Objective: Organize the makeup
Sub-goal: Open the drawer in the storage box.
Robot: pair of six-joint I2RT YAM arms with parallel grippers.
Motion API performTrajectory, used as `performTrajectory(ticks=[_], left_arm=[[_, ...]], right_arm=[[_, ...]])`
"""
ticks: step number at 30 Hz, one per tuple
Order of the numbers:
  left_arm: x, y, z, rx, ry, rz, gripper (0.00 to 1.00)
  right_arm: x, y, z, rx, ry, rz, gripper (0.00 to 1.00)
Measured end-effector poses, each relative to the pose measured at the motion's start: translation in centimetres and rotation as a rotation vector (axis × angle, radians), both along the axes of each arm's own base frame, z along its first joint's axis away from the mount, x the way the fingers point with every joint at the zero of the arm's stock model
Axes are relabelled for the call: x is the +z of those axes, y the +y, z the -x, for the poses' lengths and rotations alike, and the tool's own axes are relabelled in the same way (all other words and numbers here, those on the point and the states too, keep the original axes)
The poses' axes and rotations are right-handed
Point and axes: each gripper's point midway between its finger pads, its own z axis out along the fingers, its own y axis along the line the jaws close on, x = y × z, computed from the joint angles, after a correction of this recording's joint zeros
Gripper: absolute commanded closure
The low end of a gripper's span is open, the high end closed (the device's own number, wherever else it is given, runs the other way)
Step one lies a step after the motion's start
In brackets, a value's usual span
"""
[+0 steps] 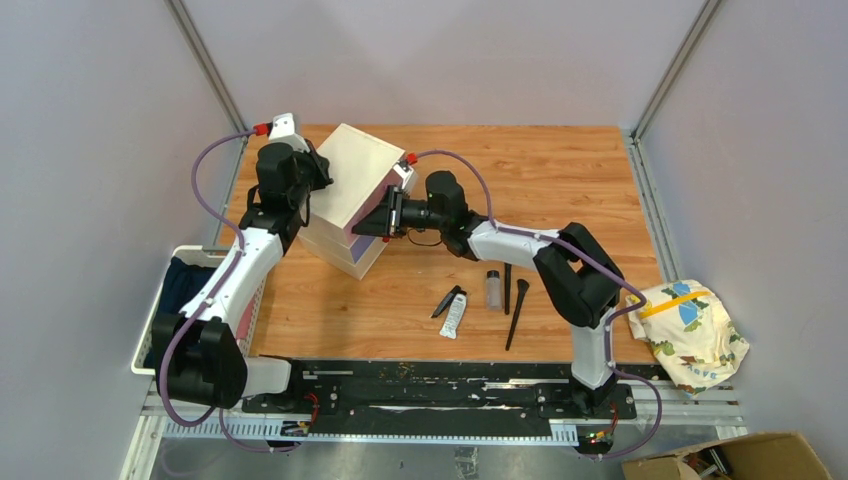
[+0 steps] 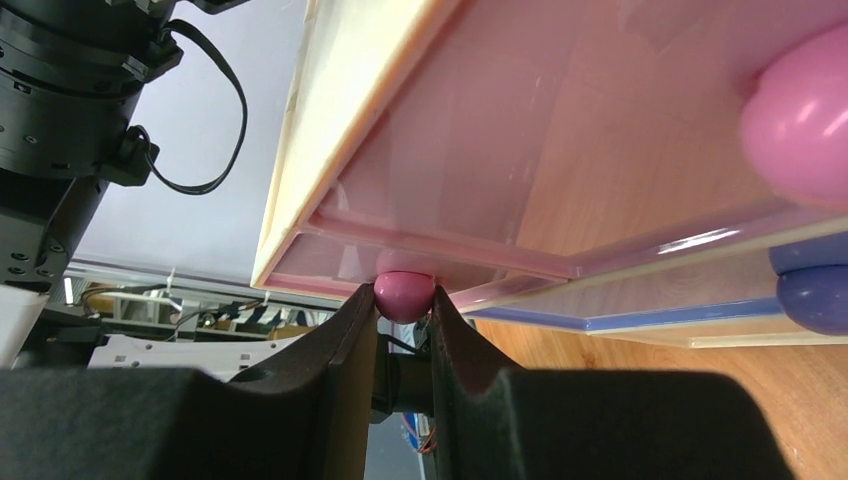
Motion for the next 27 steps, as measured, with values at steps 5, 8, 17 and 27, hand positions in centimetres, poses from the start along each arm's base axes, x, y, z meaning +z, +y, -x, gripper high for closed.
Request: performTrajectory(ticks=[5,8,17,27], left_arm=[[0.0,0.0,0.0,-0.001,0.0,0.0,1.0],[0.0,0.0,0.0,-0.001,-0.001,-0.002,1.0],[0.0,0.0,0.0,-0.002,0.0,-0.004,1.0],[0.0,0.0,0.0,-0.002,0.0,-0.003,1.0]], right_arm=[[-0.1,-0.8,0.3,-0.036,-0.025,0.019,1.0],[0.0,-1.7,0.6,-0.055,-0.041,0.047,1.0],[-0.2,-5.0,2.5,-0.104,-0.08,0.148,1.0],[-0.6,-7.5,3.7,-0.132,-0.112,0.238,0.77]])
